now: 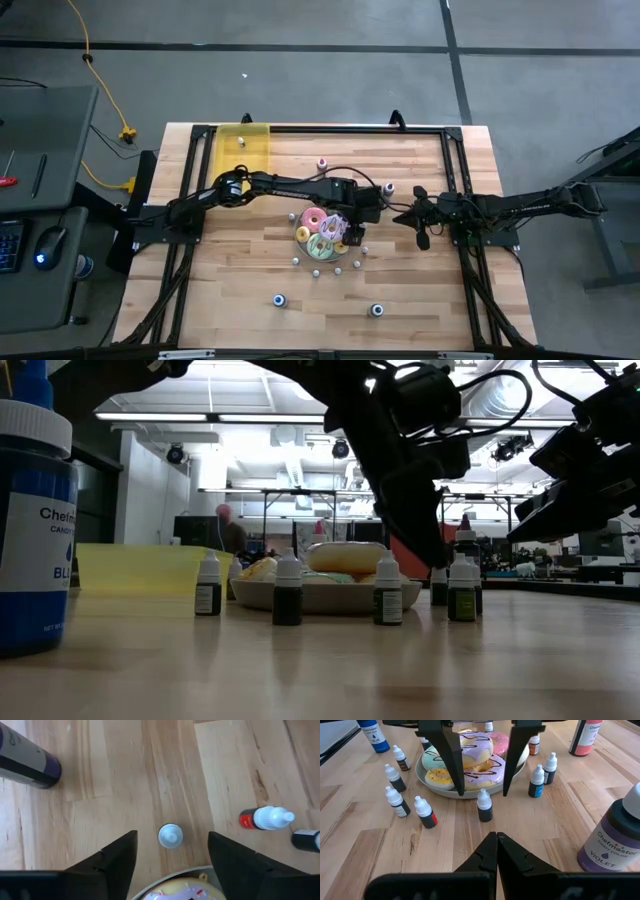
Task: Pick & Place food coloring
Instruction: Put the small black food coloring bottle into the yellow bin
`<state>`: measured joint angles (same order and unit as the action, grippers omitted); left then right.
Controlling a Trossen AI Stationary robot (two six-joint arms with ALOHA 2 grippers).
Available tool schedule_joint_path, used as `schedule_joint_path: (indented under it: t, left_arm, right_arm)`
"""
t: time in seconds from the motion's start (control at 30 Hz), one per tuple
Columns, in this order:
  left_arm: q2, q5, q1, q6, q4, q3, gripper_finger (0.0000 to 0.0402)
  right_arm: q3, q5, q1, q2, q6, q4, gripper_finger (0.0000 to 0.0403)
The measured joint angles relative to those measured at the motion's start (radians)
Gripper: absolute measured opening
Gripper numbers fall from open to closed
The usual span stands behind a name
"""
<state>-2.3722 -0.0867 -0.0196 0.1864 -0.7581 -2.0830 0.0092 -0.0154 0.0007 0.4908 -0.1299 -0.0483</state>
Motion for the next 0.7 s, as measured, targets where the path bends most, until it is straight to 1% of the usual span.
schedule_joint_path:
  t: [0.13, 0.33, 0.53, 0.7]
  left_arm:
    - [0.000, -0.012, 0.000, 0.000, 0.000, 0.000, 0.0205]
    - [0.000, -0.010, 0.000, 0.000, 0.001, 0.000, 0.0182]
    - [-0.025, -0.009, 0.001, -0.008, 0.010, 0.000, 0.0169]
    - [-0.032, -0.001, 0.002, -0.019, 0.010, 0.001, 0.0167]
  right_arm:
    - [0.000, 0.000, 0.000, 0.000, 0.000, 0.000, 0.0000]
    - [0.000, 0.000, 0.000, 0.000, 0.000, 0.000, 0.0000]
    - [0.000, 0.000, 0.000, 0.000, 0.000, 0.000, 0.0000]
    - [0.000, 0.000, 0.000, 0.000, 0.000, 0.000, 0.0000]
